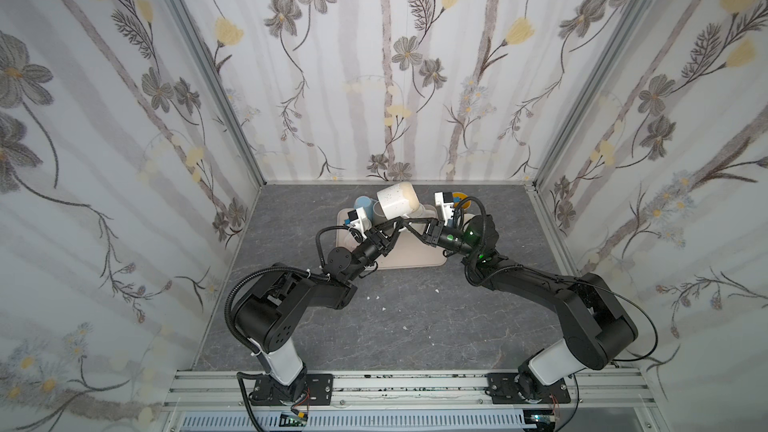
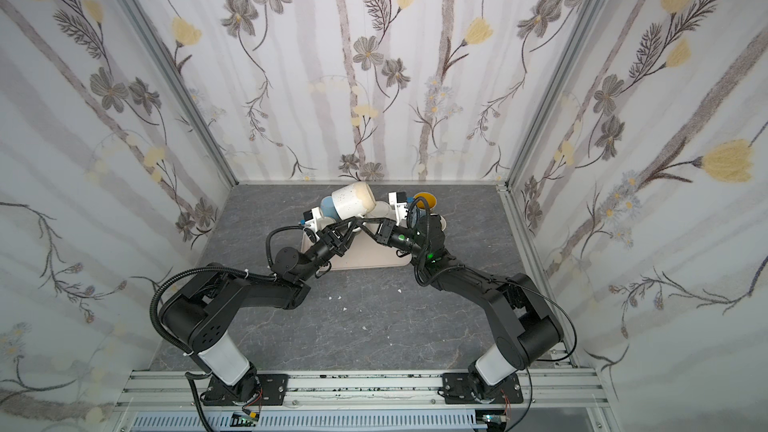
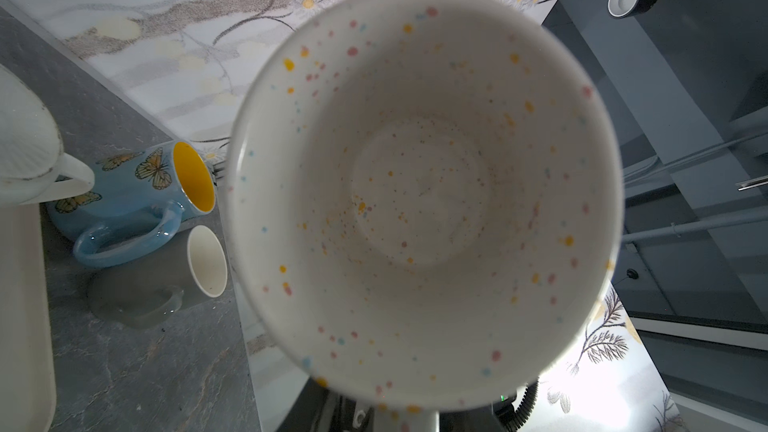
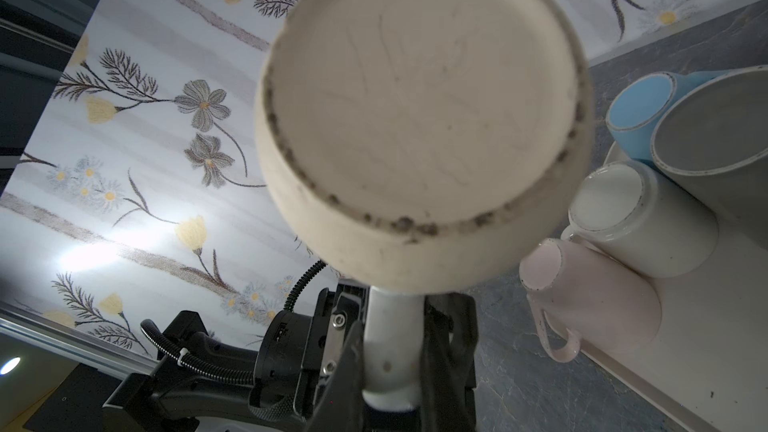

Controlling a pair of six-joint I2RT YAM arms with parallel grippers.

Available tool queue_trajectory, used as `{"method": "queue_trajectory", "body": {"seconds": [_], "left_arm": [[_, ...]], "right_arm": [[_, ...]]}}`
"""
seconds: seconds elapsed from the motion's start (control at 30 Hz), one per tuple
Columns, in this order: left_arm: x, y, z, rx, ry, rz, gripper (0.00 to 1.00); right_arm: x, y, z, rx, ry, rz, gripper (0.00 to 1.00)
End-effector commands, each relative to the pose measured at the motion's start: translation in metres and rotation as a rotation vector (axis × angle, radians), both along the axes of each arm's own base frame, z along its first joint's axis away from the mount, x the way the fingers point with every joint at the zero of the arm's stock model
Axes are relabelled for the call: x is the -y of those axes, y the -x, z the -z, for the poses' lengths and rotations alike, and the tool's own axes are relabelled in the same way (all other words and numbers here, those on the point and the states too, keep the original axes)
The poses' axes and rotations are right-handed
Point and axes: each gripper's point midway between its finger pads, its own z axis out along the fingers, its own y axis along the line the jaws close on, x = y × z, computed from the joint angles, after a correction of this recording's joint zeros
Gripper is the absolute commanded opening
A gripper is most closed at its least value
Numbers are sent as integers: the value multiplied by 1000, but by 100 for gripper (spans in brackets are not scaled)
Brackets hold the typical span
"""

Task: Turn the mug right side up
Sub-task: 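Grasp the cream mug rim with the left gripper while the right gripper holds it, then rotate the cream mug upright with the left gripper while the right gripper withdraws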

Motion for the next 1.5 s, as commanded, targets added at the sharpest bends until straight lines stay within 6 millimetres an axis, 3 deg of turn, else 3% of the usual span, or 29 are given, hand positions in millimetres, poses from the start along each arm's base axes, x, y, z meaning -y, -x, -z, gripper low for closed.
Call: {"method": "queue_trajectory", "body": {"seconds": [0.0,0.23,0.4,0.6,0.77,1.0,1.47], "left_arm": [[4,28,-44,172,81,97,33],[7,35,-50,208,52,120,0],[4,38,-33,170,8,108,0],[7,38,-10,109,-12,115,0],[18,36,17,42,-61,134,0],[28,34,36,4,-54,160,0],[38,30,55,-16,-94,172,0]], "right_arm": [[-7,16,-10,75,-6,-74,0],[-5,8,7,46,80,-59,0],[5,-3,19,39,196,-13,24],[15,-12,33,40,336,36,40],[26,-18,47,28,406,71,44],[52,-33,66,-2,524,163,47],[97,-48,60,15,586,271,47]]}}
